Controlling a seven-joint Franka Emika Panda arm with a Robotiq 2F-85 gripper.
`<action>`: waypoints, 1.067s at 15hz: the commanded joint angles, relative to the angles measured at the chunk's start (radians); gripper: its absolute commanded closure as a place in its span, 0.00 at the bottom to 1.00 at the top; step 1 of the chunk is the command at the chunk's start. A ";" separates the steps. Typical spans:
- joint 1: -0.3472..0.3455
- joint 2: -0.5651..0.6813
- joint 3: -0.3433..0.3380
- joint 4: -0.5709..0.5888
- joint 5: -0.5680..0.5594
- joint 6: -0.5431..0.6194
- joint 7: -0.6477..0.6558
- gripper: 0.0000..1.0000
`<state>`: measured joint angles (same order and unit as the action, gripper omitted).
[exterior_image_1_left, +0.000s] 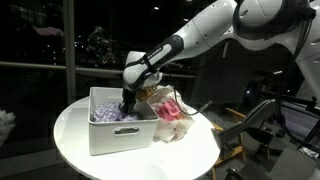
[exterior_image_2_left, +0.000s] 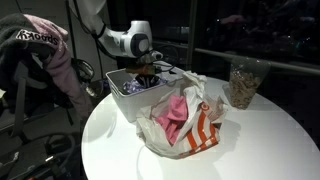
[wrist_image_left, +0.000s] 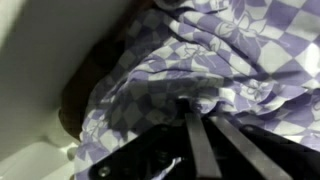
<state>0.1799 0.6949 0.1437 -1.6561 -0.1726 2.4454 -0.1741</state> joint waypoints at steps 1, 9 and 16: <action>0.056 -0.076 -0.061 0.004 -0.039 -0.207 0.088 0.97; 0.070 -0.323 -0.063 -0.037 -0.107 -0.359 0.165 0.98; 0.045 -0.623 -0.098 -0.162 -0.305 -0.306 0.368 0.98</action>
<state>0.2373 0.2353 0.0521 -1.7046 -0.4164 2.1002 0.0986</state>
